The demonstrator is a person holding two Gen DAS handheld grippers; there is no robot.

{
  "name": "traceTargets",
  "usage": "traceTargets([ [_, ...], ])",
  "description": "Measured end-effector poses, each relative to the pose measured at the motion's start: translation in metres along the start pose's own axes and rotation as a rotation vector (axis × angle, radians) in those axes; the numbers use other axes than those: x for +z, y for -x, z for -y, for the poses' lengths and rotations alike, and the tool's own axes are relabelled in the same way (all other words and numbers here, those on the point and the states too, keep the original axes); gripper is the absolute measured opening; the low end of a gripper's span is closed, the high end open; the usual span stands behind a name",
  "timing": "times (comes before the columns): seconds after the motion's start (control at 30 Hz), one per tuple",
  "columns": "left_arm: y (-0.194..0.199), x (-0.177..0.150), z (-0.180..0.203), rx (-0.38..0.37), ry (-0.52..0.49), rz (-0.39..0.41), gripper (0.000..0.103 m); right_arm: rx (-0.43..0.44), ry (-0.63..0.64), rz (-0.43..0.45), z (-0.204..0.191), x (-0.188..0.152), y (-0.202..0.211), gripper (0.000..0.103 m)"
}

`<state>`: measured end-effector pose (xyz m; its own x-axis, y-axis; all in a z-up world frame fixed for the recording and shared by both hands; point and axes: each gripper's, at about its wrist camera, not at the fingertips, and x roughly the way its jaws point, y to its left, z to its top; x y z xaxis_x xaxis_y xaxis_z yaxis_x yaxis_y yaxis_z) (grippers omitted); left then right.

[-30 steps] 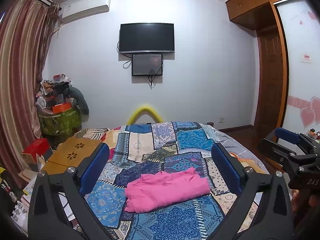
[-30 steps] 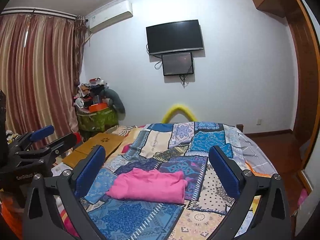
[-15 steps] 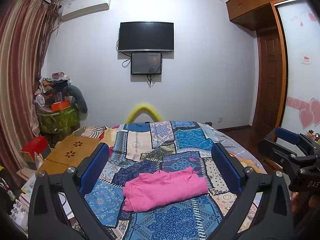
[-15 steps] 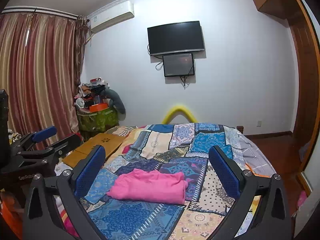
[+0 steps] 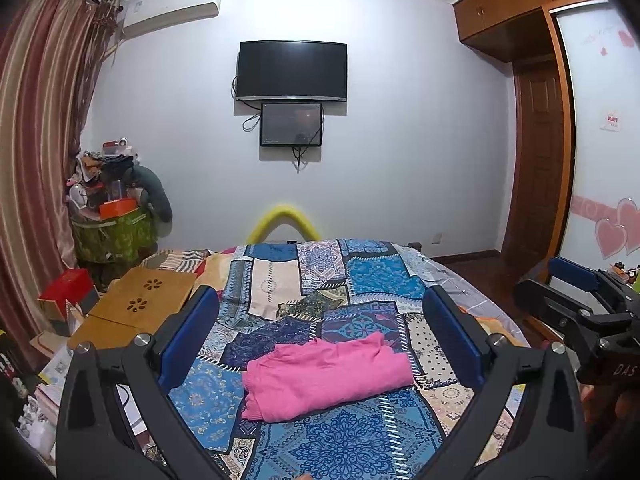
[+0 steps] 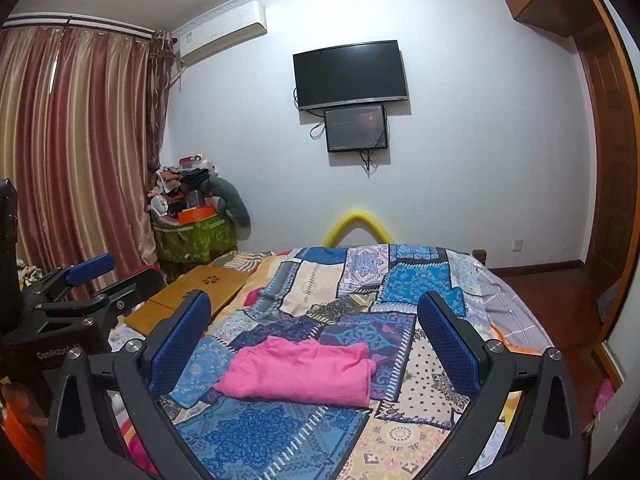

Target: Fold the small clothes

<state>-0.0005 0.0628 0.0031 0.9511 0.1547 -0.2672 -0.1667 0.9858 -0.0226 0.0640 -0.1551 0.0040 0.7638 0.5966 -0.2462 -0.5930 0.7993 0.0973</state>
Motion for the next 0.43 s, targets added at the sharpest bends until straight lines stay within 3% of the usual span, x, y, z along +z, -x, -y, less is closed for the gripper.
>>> traceTargets([
  [0.43, -0.0055, -0.0005, -0.0008, -0.013, 0.019, -0.031, 0.103, -0.016, -0.018, -0.024, 0.0018, -0.0004, -0.0053, 0.103],
])
